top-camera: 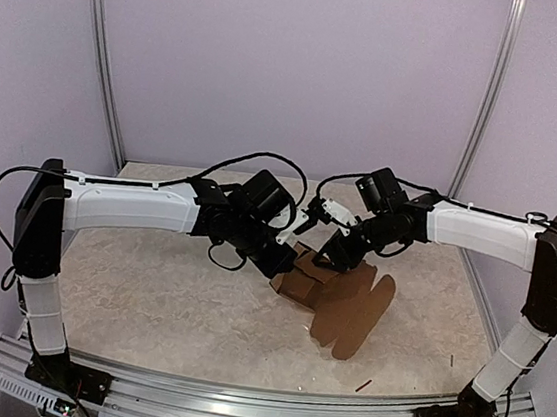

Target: Fold the paper box

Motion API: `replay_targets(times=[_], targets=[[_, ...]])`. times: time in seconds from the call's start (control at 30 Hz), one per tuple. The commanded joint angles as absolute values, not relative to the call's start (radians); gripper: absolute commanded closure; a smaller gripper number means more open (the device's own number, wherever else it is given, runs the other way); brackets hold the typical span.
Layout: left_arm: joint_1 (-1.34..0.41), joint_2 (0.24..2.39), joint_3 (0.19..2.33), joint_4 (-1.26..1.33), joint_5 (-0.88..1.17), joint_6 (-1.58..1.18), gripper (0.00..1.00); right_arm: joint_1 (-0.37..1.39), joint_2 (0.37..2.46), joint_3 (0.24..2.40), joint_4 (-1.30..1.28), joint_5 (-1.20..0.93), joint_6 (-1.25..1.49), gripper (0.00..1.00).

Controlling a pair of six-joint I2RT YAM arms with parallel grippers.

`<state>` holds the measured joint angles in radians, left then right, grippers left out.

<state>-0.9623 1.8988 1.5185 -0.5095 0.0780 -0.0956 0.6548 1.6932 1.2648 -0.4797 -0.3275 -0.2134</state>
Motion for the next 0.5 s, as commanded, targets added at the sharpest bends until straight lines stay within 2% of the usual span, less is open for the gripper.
replay_targets(times=[0.0, 0.1, 0.13, 0.3, 0.47], targets=[[-0.952, 1.91, 1.536, -0.465, 0.22, -0.133, 1.0, 0.692, 1.724, 1.246, -0.49, -0.241, -0.274, 0.49], [-0.937, 1.91, 1.513, -0.431, 0.253, -0.155, 1.0, 0.701, 1.745, 1.247, -0.5, -0.261, -0.284, 0.67], [-0.933, 1.909, 1.508, -0.418, 0.261, -0.163, 1.0, 0.703, 1.752, 1.247, -0.5, -0.263, -0.285, 0.69], [-0.905, 1.907, 1.478, -0.365, 0.318, -0.195, 1.0, 0.708, 1.791, 1.266, -0.498, -0.301, -0.312, 0.73], [-0.878, 1.908, 1.465, -0.34, 0.362, -0.206, 1.0, 0.712, 1.816, 1.27, -0.444, -0.321, -0.355, 0.72]])
